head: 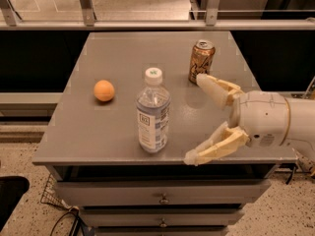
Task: Pick blue plastic bottle
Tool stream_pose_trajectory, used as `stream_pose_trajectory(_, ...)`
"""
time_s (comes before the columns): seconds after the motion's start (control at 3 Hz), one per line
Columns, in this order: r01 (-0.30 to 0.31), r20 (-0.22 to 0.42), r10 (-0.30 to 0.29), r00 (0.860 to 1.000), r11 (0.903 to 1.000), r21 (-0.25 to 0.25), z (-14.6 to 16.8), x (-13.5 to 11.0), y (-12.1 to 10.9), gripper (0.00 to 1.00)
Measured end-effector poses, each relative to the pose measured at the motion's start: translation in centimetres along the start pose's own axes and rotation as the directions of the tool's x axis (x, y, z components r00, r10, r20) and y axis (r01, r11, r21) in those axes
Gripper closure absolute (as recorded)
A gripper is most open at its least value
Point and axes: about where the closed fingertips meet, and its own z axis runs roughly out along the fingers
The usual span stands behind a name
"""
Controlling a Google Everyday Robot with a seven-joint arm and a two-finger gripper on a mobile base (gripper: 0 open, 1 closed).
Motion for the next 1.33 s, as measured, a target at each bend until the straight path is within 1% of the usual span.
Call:
stream_pose_trajectory(0.33,0.002,-0.003,-0.002,1.0,1.0,0.001,0.1,0.0,0.0,0.0)
stream_pose_trajectory(0.67,0.024,-0.008,-0.024,1.0,0.9994,0.023,1.3,0.4,-0.2,0.0)
stream_pose_trajectory(1.0,0.039,0.008,-0.039,0.999,0.9986,0.037,2.6,1.4,-0.7,0.0)
stream_pose_trajectory(1.33,0.032,0.038,-0.033,0.999,0.9989,0.035,3.3,2.2,-1.0,0.0)
